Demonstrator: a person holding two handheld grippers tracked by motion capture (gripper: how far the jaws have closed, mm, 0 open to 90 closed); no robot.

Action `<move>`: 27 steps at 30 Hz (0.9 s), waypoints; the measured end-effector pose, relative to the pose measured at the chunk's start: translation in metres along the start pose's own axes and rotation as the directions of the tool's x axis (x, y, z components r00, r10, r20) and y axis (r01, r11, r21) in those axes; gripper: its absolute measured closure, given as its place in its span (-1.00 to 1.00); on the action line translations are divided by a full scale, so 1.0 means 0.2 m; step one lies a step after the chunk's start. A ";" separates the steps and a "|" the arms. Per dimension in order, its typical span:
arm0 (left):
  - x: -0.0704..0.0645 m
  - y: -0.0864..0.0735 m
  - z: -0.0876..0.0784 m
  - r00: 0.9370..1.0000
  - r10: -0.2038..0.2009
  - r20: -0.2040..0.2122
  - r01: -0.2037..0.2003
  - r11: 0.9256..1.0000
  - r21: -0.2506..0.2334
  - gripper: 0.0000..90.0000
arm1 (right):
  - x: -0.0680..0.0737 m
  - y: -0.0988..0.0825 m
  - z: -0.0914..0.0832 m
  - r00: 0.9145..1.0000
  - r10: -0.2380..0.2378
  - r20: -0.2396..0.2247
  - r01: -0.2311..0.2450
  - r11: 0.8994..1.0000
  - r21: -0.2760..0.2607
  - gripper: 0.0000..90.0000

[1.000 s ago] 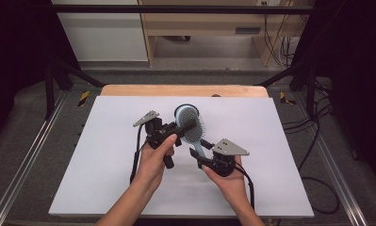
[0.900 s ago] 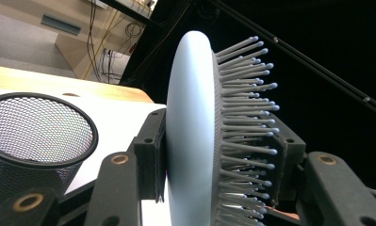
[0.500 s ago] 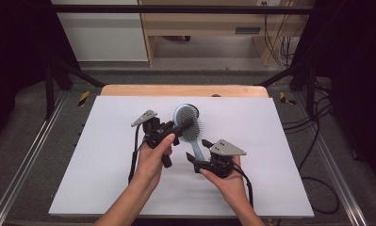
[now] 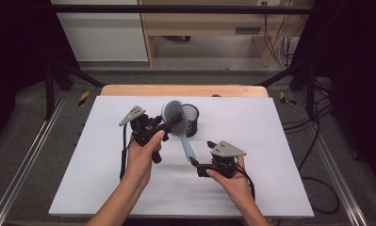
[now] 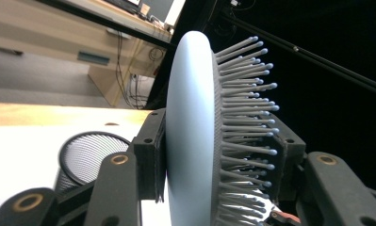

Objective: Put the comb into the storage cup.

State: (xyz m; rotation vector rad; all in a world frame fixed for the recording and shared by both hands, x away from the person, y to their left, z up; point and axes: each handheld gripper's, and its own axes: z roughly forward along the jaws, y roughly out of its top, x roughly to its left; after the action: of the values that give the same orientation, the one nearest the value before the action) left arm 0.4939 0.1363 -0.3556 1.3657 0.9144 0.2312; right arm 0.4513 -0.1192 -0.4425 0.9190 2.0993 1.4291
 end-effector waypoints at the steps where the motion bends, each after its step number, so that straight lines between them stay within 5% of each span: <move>1: 0.00 0.02 -0.02 1.000 0.009 -0.006 -0.009 1.000 -0.013 0.11 | -0.01 0.00 0.00 1.000 0.010 -0.002 -0.010 1.000 0.002 -0.65; 7: 0.02 0.06 -0.06 0.997 0.056 -0.056 -0.058 0.998 -0.034 0.11 | -0.05 -0.02 -0.01 0.997 0.059 -0.046 -0.059 0.998 0.014 -0.72; 20: 0.04 0.13 -0.16 0.994 0.073 -0.083 -0.079 0.994 -0.072 0.11 | -0.09 -0.04 -0.06 0.998 0.065 0.025 -0.066 0.998 0.022 -0.83; 23: 0.04 0.16 -0.20 0.990 0.104 -0.095 -0.113 0.989 -0.091 0.11 | -0.10 -0.05 -0.10 0.994 0.092 0.057 -0.088 0.994 -0.067 -0.82; 27: 0.05 0.17 -0.22 0.990 0.100 -0.100 -0.111 0.988 -0.103 0.11 | -0.14 -0.07 -0.13 0.992 0.081 0.097 -0.072 0.993 -0.093 -0.80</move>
State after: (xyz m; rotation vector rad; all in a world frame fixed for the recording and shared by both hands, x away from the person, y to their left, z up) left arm 0.4834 0.1836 -0.3262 1.3123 0.8957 0.4243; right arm 0.4488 -0.1593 -0.4462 1.0243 1.9304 1.4706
